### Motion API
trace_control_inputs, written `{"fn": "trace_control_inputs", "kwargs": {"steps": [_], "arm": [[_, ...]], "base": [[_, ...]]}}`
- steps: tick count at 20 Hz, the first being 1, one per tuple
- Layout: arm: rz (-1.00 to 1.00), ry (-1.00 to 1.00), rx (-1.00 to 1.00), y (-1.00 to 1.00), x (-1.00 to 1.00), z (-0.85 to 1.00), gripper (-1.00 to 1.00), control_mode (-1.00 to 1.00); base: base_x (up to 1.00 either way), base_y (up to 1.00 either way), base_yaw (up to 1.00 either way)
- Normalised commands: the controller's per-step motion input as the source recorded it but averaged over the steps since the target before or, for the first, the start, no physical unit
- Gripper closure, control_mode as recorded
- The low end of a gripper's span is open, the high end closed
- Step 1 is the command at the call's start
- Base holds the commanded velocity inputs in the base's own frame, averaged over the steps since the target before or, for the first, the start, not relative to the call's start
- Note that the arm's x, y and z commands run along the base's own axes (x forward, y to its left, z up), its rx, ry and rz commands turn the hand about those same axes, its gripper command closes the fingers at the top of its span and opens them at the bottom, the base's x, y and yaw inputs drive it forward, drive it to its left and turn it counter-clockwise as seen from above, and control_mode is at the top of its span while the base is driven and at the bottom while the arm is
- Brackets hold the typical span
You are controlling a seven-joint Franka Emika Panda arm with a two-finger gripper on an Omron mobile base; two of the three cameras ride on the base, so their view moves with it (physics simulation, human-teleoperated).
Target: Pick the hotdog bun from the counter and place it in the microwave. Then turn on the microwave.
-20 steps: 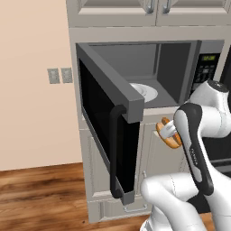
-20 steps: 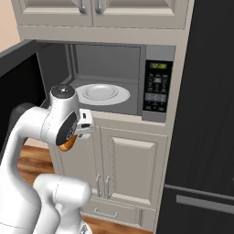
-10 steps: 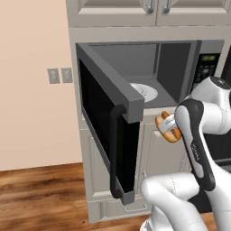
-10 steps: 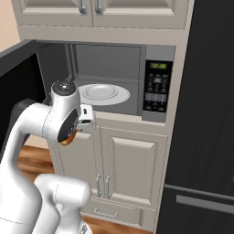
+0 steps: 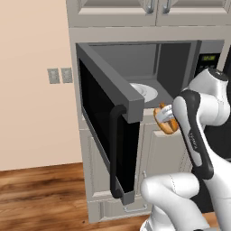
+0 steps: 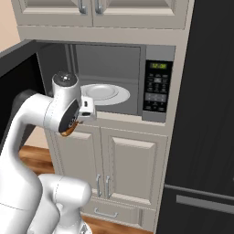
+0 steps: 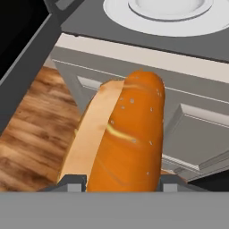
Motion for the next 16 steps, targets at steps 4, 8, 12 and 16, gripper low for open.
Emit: {"fn": "trace_control_inputs", "kwargs": {"steps": [4, 8, 12, 16], "arm": [[-0.18, -0.11, 0.00, 0.10, 0.24, 0.00, 1.00, -1.00], [-0.18, -0.16, 0.05, 0.07, 0.25, 0.00, 1.00, -1.00], [-0.13, -0.21, 0.05, 0.01, 0.24, 0.02, 1.00, -1.00], [-0.09, -0.18, 0.02, 0.00, 0.24, 0.08, 1.00, -1.00]], "base": [[0.00, 0.00, 0.00], [0.00, 0.00, 0.00], [0.00, 0.00, 0.00], [0.00, 0.00, 0.00]]}}
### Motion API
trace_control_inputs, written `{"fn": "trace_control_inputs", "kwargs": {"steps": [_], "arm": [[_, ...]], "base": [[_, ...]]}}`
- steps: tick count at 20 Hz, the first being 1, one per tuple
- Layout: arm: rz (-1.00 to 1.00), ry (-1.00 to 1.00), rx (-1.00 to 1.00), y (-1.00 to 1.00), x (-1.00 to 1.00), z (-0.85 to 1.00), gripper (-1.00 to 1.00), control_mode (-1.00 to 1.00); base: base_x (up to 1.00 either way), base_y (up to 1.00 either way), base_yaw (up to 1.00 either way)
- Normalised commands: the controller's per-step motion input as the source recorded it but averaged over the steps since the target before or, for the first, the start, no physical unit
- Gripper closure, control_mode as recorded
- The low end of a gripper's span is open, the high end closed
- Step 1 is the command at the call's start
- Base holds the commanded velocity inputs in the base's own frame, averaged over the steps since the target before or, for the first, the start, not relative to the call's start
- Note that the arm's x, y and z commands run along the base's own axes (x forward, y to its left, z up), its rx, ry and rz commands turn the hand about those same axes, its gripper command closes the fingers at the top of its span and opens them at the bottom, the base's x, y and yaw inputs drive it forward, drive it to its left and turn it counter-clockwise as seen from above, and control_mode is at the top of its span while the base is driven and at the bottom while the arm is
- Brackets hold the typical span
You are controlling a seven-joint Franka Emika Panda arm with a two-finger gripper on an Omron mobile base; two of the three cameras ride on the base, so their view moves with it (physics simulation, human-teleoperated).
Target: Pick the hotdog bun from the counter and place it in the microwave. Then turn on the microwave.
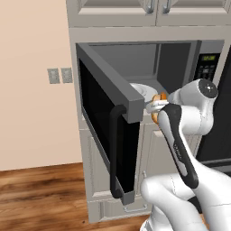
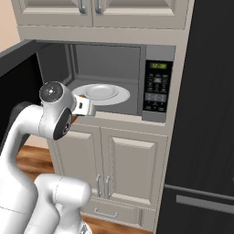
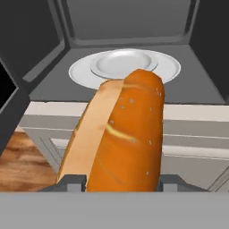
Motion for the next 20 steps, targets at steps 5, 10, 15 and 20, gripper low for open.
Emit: {"fn": "trace_control_inputs", "kwargs": {"steps": [5, 10, 15, 20], "arm": [[-0.05, -0.13, 0.00, 0.00, 0.26, 0.09, 1.00, -1.00], [-0.01, -0.10, 0.01, -0.04, 0.27, 0.11, 1.00, -1.00], [0.00, -0.03, 0.07, -0.08, 0.27, 0.15, 1.00, -1.00], [0.00, 0.00, 0.10, -0.04, 0.25, 0.10, 1.00, -1.00]], "base": [[0.00, 0.00, 0.00], [0.00, 0.00, 0.00], [0.00, 0.00, 0.00], [0.00, 0.00, 0.00]]}}
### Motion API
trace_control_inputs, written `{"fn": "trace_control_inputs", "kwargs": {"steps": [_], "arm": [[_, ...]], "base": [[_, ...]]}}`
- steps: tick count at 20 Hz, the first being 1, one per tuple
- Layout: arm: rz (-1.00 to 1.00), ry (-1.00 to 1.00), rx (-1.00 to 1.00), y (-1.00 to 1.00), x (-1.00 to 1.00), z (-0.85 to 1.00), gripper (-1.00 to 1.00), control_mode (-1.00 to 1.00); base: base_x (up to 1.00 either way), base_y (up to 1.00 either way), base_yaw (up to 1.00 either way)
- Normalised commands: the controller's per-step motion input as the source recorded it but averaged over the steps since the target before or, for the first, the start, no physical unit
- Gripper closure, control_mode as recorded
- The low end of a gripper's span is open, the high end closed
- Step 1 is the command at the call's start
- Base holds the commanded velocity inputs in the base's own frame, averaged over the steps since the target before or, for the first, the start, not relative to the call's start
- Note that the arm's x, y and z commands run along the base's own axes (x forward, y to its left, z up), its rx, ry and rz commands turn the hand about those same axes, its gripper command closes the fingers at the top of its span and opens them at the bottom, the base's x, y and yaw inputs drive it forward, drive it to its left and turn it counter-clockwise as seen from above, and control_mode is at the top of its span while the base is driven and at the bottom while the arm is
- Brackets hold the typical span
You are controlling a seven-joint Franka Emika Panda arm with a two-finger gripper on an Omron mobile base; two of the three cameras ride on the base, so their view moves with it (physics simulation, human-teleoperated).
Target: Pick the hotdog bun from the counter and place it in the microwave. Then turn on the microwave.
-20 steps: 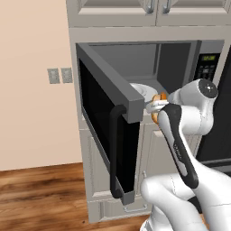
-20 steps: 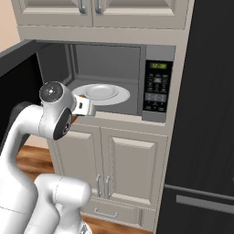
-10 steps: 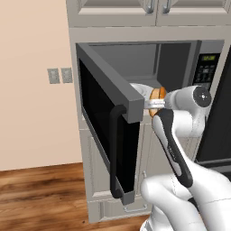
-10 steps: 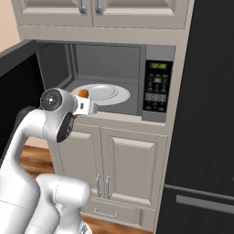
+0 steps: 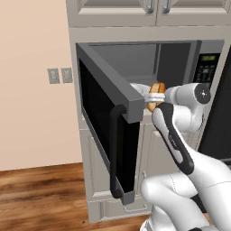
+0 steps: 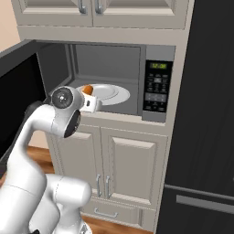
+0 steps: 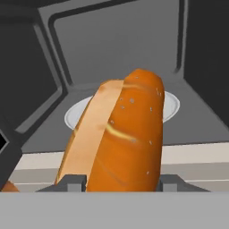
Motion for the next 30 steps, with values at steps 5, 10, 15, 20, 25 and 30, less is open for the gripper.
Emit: {"fn": "trace_control_inputs", "kwargs": {"steps": [5, 10, 15, 20, 25, 30], "arm": [[0.00, 0.00, 0.09, 0.02, 0.27, 0.07, 1.00, -1.00], [0.00, 0.00, 0.03, 0.00, 0.29, 0.04, 1.00, -1.00], [0.00, -0.01, 0.01, 0.01, 0.29, 0.02, 1.00, -1.00], [0.00, 0.00, 0.00, 0.00, 0.27, 0.00, 1.00, -1.00], [0.00, 0.00, 0.02, 0.05, 0.25, 0.00, 1.00, -1.00], [0.00, 0.00, 0.01, 0.02, 0.24, 0.00, 1.00, -1.00]], "base": [[0.00, 0.00, 0.00], [0.00, 0.00, 0.00], [0.00, 0.00, 0.00], [0.00, 0.00, 0.00], [0.00, 0.00, 0.00], [0.00, 0.00, 0.00]]}}
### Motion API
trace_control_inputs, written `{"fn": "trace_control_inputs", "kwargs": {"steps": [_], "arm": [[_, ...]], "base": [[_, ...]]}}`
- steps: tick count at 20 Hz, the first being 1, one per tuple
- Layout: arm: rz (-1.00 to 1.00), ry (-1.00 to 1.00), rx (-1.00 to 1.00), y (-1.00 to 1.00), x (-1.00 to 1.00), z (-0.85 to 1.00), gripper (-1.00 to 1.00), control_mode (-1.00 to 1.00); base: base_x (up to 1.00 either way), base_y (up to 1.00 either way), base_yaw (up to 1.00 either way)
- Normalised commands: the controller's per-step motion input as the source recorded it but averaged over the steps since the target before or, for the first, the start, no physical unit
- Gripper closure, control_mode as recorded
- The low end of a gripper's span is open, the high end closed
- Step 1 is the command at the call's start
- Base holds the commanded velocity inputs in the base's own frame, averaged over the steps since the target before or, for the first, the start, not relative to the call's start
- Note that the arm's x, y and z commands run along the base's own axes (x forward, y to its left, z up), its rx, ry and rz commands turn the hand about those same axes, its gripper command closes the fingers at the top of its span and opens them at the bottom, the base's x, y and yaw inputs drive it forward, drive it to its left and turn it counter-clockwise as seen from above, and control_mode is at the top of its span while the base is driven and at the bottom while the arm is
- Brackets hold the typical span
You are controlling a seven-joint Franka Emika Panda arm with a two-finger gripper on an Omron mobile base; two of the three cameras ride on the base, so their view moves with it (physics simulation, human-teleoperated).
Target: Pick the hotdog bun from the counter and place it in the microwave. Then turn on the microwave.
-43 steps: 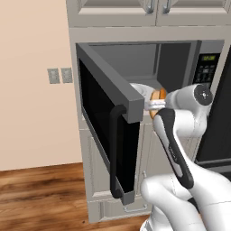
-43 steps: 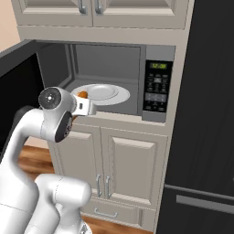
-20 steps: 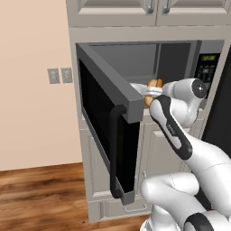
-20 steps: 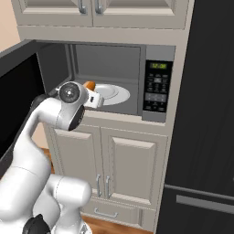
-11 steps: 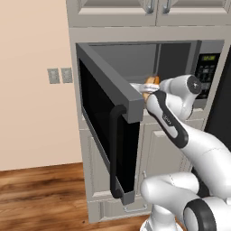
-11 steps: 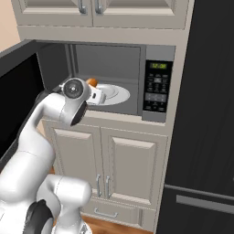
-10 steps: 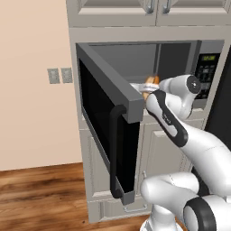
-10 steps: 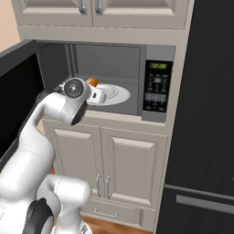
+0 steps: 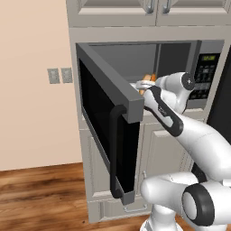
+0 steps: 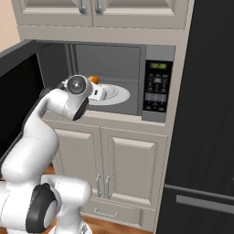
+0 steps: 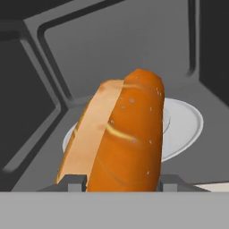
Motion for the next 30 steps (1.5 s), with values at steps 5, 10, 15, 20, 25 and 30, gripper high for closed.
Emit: {"fn": "trace_control_inputs", "kwargs": {"steps": [5, 10, 15, 20, 25, 30], "arm": [[0.00, 0.00, 0.00, 0.00, 0.23, 0.00, 1.00, -1.00], [0.00, 0.00, 0.00, 0.00, 0.25, 0.00, 1.00, -1.00], [0.00, 0.00, 0.00, 0.01, 0.23, 0.00, 1.00, -1.00], [0.00, 0.00, 0.00, 0.00, 0.18, -0.01, 1.00, -1.00], [0.00, 0.00, 0.00, 0.00, 0.14, -0.02, 1.00, -1.00], [0.00, 0.00, 0.00, 0.00, 0.15, -0.03, 1.00, -1.00]], "base": [[0.00, 0.00, 0.00], [0.00, 0.00, 0.00], [0.00, 0.00, 0.00], [0.00, 0.00, 0.00], [0.00, 0.00, 0.00], [0.00, 0.00, 0.00]]}}
